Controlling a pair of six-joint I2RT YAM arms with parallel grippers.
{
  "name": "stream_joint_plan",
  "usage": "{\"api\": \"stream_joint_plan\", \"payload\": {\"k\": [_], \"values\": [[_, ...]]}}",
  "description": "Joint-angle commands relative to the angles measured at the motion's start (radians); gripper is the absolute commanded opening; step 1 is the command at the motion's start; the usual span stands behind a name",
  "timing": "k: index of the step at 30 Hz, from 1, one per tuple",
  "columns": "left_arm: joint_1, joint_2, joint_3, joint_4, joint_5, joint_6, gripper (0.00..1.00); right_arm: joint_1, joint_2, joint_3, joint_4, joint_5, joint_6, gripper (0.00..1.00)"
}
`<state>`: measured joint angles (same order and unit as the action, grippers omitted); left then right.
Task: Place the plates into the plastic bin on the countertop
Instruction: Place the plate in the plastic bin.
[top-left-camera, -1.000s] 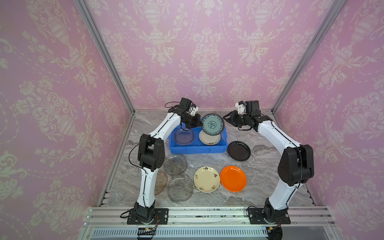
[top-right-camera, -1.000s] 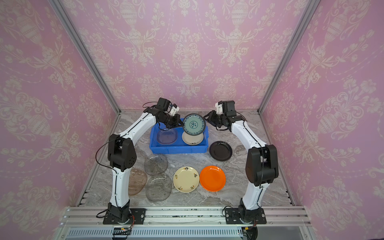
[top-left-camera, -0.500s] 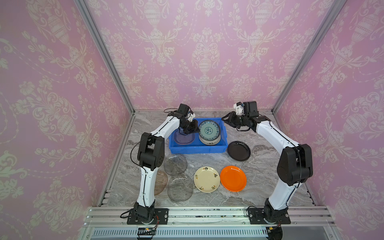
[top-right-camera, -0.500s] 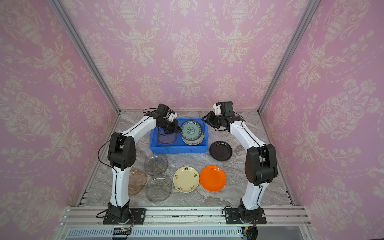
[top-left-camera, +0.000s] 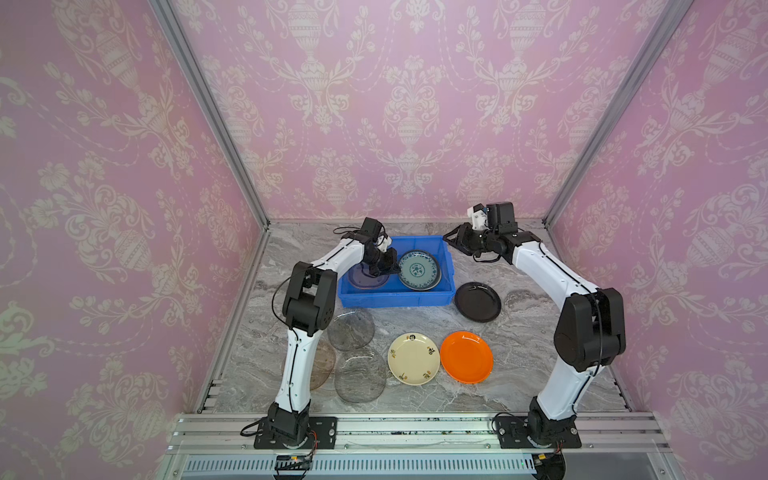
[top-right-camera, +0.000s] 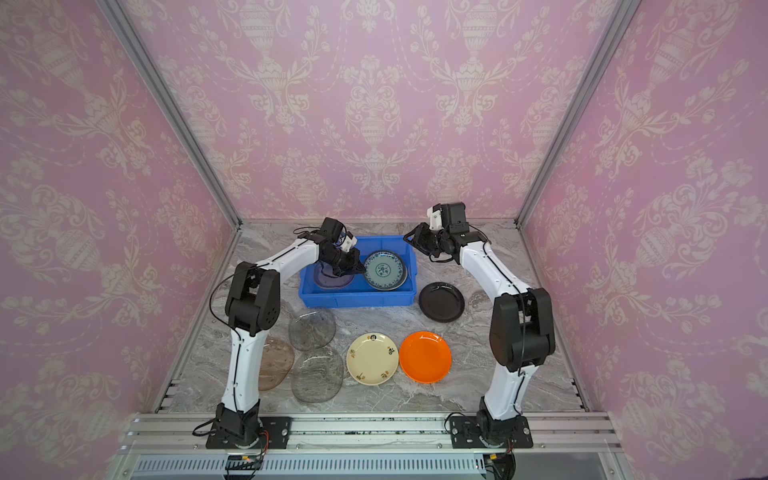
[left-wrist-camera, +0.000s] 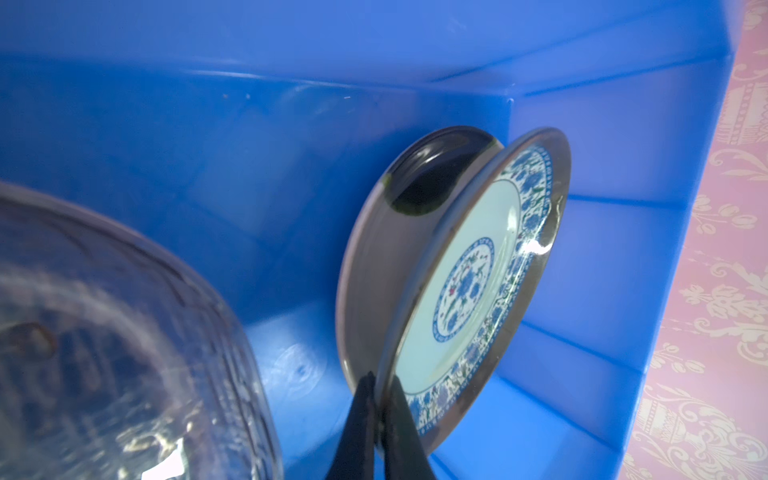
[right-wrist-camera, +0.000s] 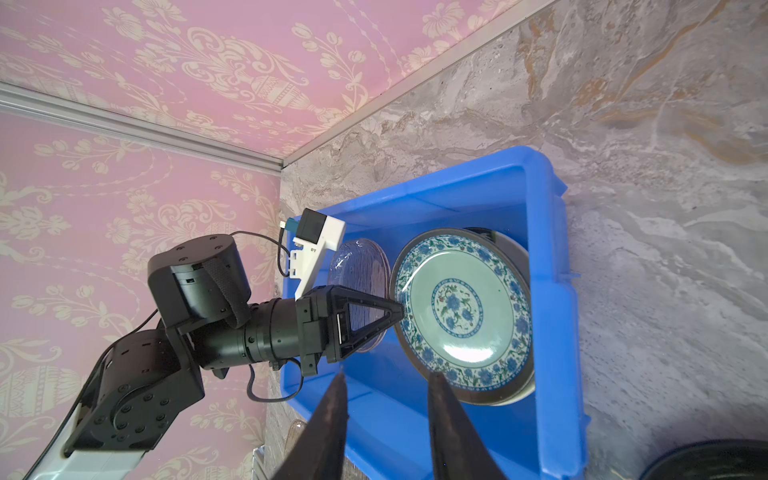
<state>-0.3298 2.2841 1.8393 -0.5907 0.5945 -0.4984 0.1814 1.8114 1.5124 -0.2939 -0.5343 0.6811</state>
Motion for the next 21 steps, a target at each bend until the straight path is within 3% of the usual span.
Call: {"api": "stream_joint_plan", "payload": {"k": [1, 11, 16, 19, 21], "values": [[-0.014, 0.015, 0.024, -0.01, -0.02, -0.004, 0.0, 0.003, 0.02, 0.003, 0.014, 0.009, 0.006, 0.35], [-0.028, 0.038, 0.077, -0.07, -0.062, 0.024, 0.02, 0.003, 0.013, -0.012, 0.024, 0.006, 0.012, 0.37], [-0.038, 0.051, 0.146, -0.121, -0.087, 0.058, 0.21, 0.003, 0.002, -0.021, 0.035, 0.007, 0.015, 0.38], [-0.046, 0.069, 0.209, -0.165, -0.102, 0.081, 0.39, 0.002, -0.002, -0.024, 0.045, 0.004, 0.021, 0.39], [-0.052, 0.075, 0.249, -0.193, -0.12, 0.1, 0.44, 0.003, -0.006, -0.027, 0.05, 0.004, 0.025, 0.39]]}}
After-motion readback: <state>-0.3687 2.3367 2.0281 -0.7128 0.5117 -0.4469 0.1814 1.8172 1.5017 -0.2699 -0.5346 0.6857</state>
